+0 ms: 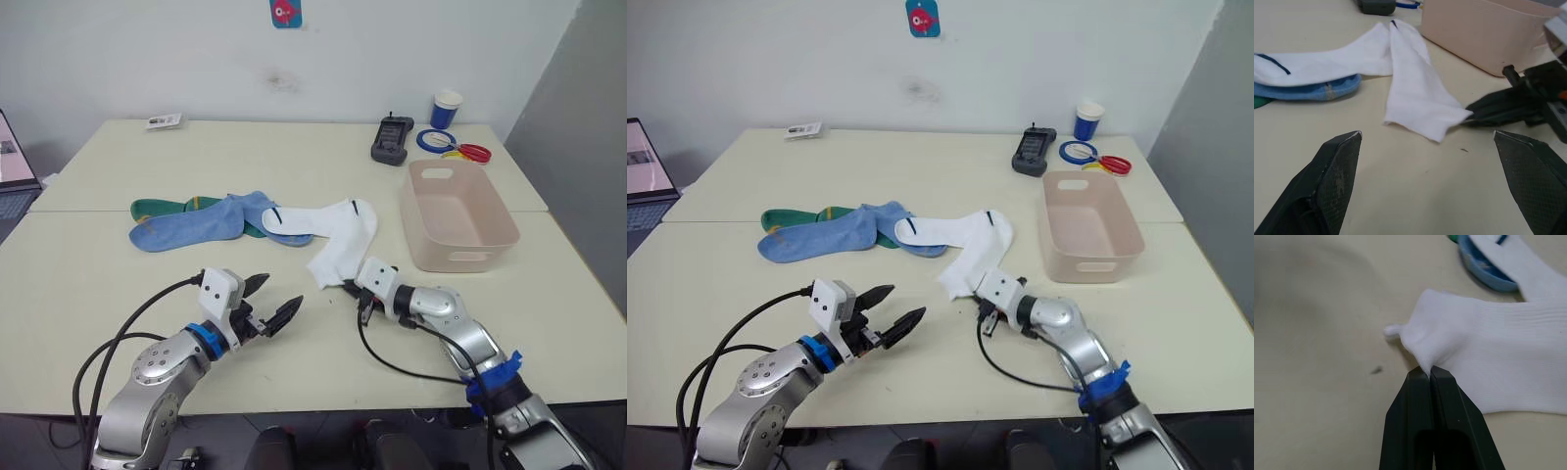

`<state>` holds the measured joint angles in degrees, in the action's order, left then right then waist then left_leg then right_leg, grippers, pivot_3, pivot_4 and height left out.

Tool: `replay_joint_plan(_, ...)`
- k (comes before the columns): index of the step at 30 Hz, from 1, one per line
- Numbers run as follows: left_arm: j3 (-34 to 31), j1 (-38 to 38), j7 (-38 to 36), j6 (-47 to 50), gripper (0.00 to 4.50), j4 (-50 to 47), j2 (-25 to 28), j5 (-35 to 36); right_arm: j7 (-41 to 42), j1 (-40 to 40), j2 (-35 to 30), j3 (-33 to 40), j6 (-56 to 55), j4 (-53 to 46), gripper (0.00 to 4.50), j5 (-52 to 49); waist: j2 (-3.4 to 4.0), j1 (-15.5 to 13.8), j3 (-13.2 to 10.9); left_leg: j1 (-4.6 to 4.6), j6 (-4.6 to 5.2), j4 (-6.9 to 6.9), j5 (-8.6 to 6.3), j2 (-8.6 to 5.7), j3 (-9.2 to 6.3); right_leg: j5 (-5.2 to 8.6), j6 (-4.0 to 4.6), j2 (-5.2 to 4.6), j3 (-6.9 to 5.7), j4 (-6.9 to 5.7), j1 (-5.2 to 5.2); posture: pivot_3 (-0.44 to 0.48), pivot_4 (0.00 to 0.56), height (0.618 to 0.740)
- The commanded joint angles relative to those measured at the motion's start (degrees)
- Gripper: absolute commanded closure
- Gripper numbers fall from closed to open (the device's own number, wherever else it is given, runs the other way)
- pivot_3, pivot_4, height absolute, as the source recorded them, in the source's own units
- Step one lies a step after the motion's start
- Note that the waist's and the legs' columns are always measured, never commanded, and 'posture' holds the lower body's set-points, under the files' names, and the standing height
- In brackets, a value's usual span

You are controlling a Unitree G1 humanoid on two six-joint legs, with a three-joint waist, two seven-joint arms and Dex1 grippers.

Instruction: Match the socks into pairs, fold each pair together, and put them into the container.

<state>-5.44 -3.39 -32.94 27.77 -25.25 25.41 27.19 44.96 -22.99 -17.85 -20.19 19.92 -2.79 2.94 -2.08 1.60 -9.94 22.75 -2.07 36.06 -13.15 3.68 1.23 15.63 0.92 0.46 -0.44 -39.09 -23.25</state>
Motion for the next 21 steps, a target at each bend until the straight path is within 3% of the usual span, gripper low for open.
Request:
replay_joint_plan(1,-1.91,-0.09,0.43,2.61,0.0,-2.3,1.15,2.31,3.26,-0.25,-1.48,-1.68,8.2,-8.6,4.47,-2.32,0.0,0.12,0.0,-0.03,0.0,0.0,0.0,0.01,0.0,-0.03,0.04,0.02,0.0,0.0,0.01,0.0,0.15,0.74)
replay_joint_plan(8,-1.3,-0.63,-0.41,5.89,0.0,-3.32,3.66,3.04,3.86,-2.04,-0.62,-1.34,16.49,-9.93,4.47,-6.21,-0.01,0.06,0.0,0.02,0.0,-0.02,0.0,0.01,-0.09,0.0,0.07,0.15,-0.03,0.05,0.01,0.0,0.15,0.74)
replay_joint_plan(20,0.8,-1.49,-1.68,8.05,0.0,-3.73,4.9,2.81,12.55,-1.7,-8.53,-4.62,19.33,-13.07,4.47,-11.48,-0.01,0.05,0.0,0.02,0.01,-0.01,-0.01,0.01,-0.15,0.0,0.07,0.17,-0.06,0.06,0.0,0.0,0.15,0.74)
replay_joint_plan(21,0.79,-1.43,-1.78,8.14,0.0,-3.76,4.96,2.9,12.61,-1.32,-9.39,-4.81,18.71,-12.81,4.16,-11.13,-0.01,0.03,0.0,0.03,0.01,-0.01,0.0,0.0,-0.15,0.0,0.07,0.16,-0.06,0.06,0.0,0.0,0.15,0.74)
